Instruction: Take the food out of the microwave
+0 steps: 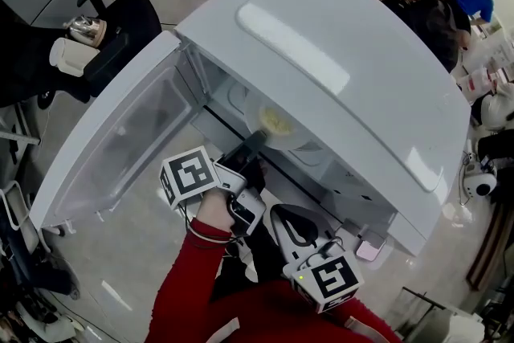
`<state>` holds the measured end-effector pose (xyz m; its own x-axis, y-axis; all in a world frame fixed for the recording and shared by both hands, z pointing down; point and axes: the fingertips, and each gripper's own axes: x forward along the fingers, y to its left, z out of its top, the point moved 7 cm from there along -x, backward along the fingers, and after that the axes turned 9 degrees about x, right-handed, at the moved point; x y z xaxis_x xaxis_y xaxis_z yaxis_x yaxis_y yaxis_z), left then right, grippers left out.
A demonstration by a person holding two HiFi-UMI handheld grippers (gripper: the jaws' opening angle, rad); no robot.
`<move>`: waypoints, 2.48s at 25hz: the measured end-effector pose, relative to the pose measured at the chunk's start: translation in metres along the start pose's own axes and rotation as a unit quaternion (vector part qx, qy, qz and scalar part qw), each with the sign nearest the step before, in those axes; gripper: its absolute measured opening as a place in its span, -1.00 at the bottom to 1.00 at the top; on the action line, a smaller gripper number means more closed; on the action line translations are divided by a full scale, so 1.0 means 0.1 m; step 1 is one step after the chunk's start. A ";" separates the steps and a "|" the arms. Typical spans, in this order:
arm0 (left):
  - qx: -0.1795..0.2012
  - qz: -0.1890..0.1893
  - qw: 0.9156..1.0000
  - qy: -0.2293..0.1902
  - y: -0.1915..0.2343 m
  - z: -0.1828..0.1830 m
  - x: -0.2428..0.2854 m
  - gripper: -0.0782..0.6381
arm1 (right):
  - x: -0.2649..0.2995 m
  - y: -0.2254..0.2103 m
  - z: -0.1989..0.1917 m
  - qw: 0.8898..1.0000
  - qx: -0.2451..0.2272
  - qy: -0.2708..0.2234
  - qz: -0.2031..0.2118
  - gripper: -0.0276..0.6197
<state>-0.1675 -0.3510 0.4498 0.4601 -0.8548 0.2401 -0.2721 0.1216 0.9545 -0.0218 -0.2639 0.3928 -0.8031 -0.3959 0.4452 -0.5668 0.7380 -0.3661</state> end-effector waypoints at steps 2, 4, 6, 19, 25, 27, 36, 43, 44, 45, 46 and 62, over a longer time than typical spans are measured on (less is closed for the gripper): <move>0.001 -0.004 1.000 -0.002 -0.01 -0.01 -0.01 -0.74 | 0.00 0.00 0.00 1.000 -0.001 0.002 0.001 -0.88; 0.002 -0.007 1.000 -0.004 -0.01 -0.02 -0.02 -0.74 | -0.01 0.00 -0.01 1.000 -0.002 0.004 0.001 -0.88; 0.003 -0.014 1.000 -0.007 -0.02 -0.03 -0.04 -0.74 | -0.01 0.00 -0.02 1.000 -0.002 0.006 0.002 -0.88; -0.008 -0.071 0.997 -0.030 -0.10 -0.12 -0.18 -0.74 | -0.05 0.06 -0.07 1.000 -0.008 0.010 0.015 -0.88; -0.020 -0.076 0.996 -0.042 -0.09 -0.16 -0.31 -0.74 | -0.07 0.10 -0.11 0.999 -0.013 0.015 0.025 -0.88; -0.024 -0.079 0.996 -0.046 -0.09 -0.16 -0.36 -0.74 | -0.06 0.12 -0.12 0.999 -0.015 0.017 0.028 -0.88; -0.034 -0.085 0.994 -0.065 -0.09 -0.20 -0.67 -0.74 | -0.07 0.17 -0.18 0.999 0.005 0.047 0.025 -0.88; -0.038 -0.086 0.992 -0.081 -0.06 -0.23 -0.98 -0.74 | -0.08 0.31 -0.20 0.998 -0.002 0.047 0.032 -0.88; -0.039 -0.086 0.992 -0.083 -0.05 -0.24 -1.02 -0.74 | -0.08 0.34 -0.22 0.998 -0.003 0.047 0.032 -0.88; -0.040 -0.084 0.992 -0.085 -0.04 -0.25 -1.06 -0.74 | -0.09 0.36 -0.23 0.998 -0.004 0.046 0.033 -0.88; -0.041 -0.083 0.992 -0.086 -0.02 -0.25 -1.11 -0.74 | -0.08 0.39 -0.24 0.998 -0.006 0.046 0.034 -0.88; -0.057 -0.072 0.988 -0.123 0.13 -0.21 -1.75 -0.74 | 0.06 0.71 -0.24 0.997 -0.029 0.054 0.054 -0.88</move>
<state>-0.2341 -0.1894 0.4237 0.2638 -0.9625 0.0634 -0.1148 0.0339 0.9928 -0.0621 -0.2007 0.3894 -0.8327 -0.2544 0.4918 -0.4643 0.8047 -0.3700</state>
